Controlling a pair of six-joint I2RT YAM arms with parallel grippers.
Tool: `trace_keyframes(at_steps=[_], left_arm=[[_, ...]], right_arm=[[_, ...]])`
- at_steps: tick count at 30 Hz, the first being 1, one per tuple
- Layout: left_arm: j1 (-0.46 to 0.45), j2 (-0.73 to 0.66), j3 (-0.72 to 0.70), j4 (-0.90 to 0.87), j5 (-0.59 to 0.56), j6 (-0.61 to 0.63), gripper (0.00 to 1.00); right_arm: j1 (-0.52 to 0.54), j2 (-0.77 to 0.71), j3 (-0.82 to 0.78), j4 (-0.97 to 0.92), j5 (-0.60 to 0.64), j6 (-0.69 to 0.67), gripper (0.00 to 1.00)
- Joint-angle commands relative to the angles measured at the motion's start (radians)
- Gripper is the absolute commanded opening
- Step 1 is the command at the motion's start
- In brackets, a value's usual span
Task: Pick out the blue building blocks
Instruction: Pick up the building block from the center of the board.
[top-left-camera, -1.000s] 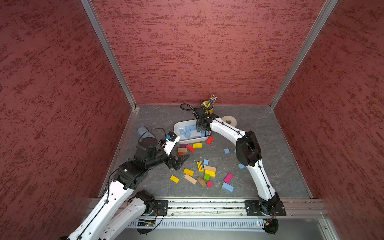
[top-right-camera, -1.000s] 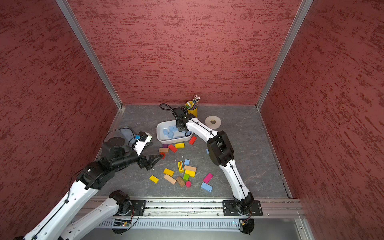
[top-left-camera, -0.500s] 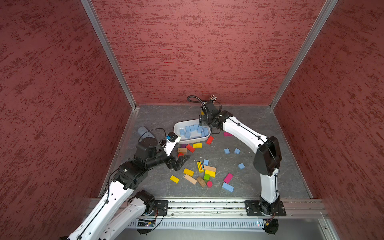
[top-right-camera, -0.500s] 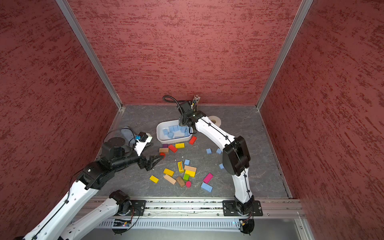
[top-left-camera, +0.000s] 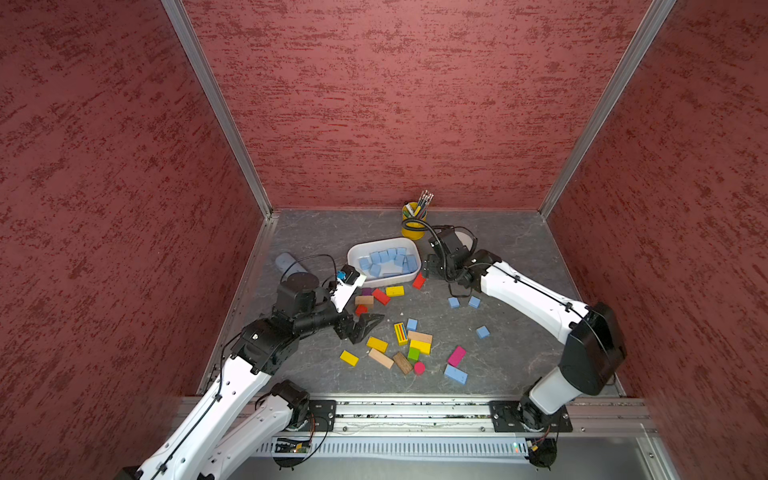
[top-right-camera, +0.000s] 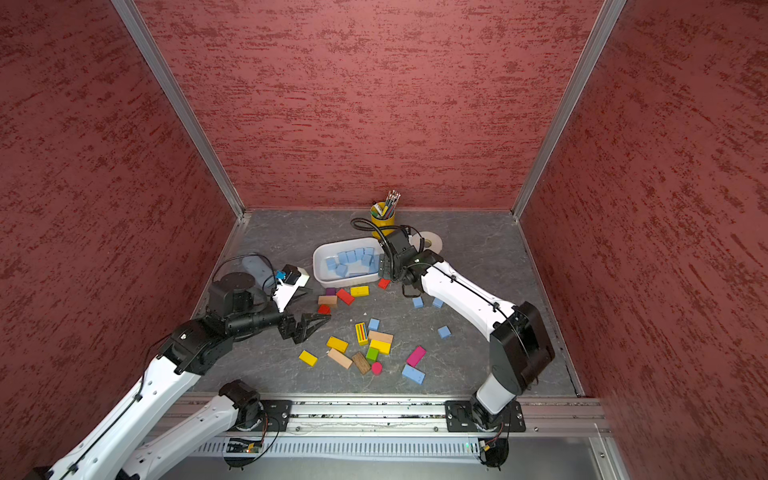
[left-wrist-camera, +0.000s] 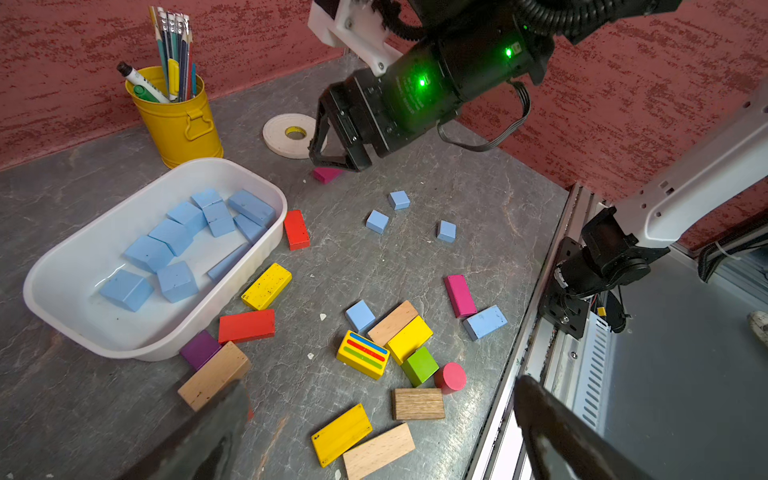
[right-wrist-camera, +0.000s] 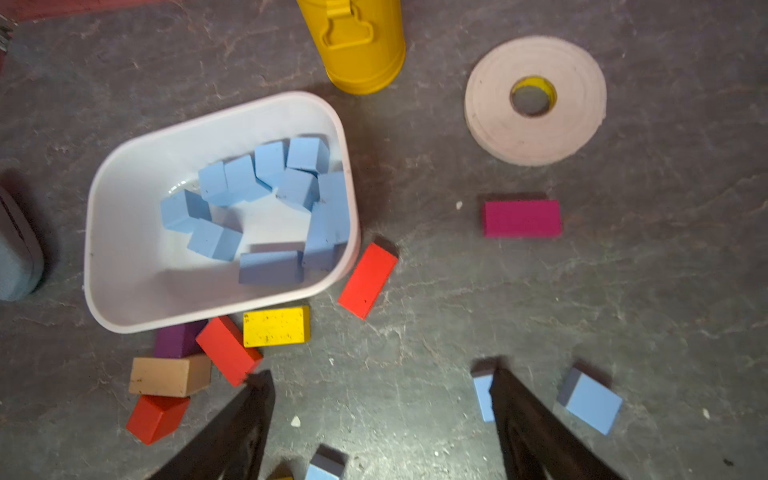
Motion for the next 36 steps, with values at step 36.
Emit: trace_keyframes(at_steps=[36], left_arm=[[-0.001,-0.002,-0.005,0.008,0.034,0.020,1.00]], right_arm=[[0.165,-0.387,-0.583,-0.065,-0.162,0.409,0.87]])
